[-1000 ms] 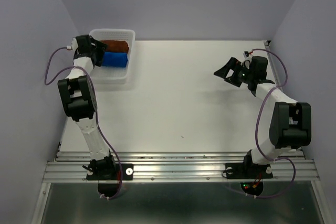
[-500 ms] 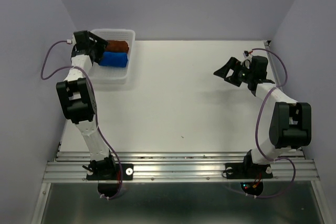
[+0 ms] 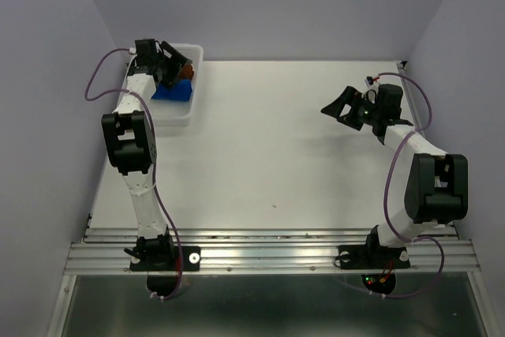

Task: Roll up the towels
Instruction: Place the rolled towel into the container

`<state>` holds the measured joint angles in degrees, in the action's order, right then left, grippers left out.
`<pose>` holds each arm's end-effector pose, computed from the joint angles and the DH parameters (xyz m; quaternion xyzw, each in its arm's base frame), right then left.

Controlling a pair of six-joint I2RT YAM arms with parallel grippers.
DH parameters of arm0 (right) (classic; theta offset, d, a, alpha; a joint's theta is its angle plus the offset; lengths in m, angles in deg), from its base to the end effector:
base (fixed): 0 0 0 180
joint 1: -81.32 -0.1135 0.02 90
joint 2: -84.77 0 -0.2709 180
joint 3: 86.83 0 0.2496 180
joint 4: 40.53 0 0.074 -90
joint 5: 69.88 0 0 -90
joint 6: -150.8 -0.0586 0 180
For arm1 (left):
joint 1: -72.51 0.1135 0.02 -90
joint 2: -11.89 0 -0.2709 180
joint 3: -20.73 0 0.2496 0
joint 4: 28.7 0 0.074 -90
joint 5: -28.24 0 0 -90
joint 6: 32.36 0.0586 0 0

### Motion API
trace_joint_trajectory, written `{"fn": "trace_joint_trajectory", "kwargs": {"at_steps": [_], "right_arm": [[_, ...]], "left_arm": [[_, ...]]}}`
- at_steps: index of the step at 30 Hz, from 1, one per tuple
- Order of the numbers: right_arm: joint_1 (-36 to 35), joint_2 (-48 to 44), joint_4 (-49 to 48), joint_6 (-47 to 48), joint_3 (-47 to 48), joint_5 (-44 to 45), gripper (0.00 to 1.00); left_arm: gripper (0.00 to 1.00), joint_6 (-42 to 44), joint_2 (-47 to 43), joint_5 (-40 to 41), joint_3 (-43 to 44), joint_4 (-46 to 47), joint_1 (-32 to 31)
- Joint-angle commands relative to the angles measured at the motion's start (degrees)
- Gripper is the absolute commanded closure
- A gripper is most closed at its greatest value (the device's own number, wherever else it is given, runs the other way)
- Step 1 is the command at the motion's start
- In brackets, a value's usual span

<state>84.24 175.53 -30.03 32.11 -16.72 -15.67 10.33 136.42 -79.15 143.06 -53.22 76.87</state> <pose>0.3624 0.0158 0.2335 0.0805 0.8386 0.3651 0.3961 0.5388 0.0235 0.2687 -0.2954 0.7920 -0.3096 0.4354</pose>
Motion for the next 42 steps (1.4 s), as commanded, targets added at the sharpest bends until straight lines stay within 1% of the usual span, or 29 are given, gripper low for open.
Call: {"fn": "trace_joint_trajectory", "kwargs": {"at_steps": [1, 7, 8, 14, 21, 26, 32, 37, 40, 42], "right_arm": [[-0.5, -1.6, -0.8, 1.2, 2.2, 0.5, 0.00], [-0.5, -1.3, -0.1, 1.5, 2.4, 1.4, 0.00], [-0.5, -0.9, 0.0, 1.4, 2.6, 1.6, 0.00], [-0.5, -0.4, 0.1, 1.4, 2.9, 1.6, 0.00], [-0.5, -0.9, 0.2, 1.5, 2.7, 2.0, 0.00], [-0.5, -1.1, 0.5, 1.5, 2.6, 1.9, 0.00], [-0.5, -3.3, 0.8, 1.6, 2.3, 2.4, 0.00], [-0.5, -5.7, 0.5, 1.3, 2.4, 3.4, 0.00], [-0.5, -7.2, 0.2, 0.6, 2.6, 4.3, 0.00], [-0.5, -7.9, 0.3, 0.4, 2.7, 5.4, 0.00]], "left_arm": [[0.08, 2.0, -0.5, 0.6, 2.1, -2.3, 0.8], [0.08, 2.6, 0.4, 1.0, 1.6, -2.7, 0.3], [0.08, 2.7, 2.5, 1.3, 3.6, -3.1, 0.3], [0.08, 1.7, 6.0, 1.1, 6.8, -2.0, 0.3], [0.08, 0.0, 11.4, -1.2, 11.9, -0.2, 0.2], [0.08, -0.9, 11.4, -1.9, 12.3, 0.9, 0.1], [0.08, 0.6, 5.2, -1.7, 9.4, 1.0, 0.2], [0.07, 2.9, -2.9, 1.7, 8.5, -0.6, 0.4], [0.07, 4.8, -6.7, 2.9, 9.5, -3.0, 0.5], [0.07, 5.6, -8.6, 5.5, 10.3, -5.2, 0.6]]}}
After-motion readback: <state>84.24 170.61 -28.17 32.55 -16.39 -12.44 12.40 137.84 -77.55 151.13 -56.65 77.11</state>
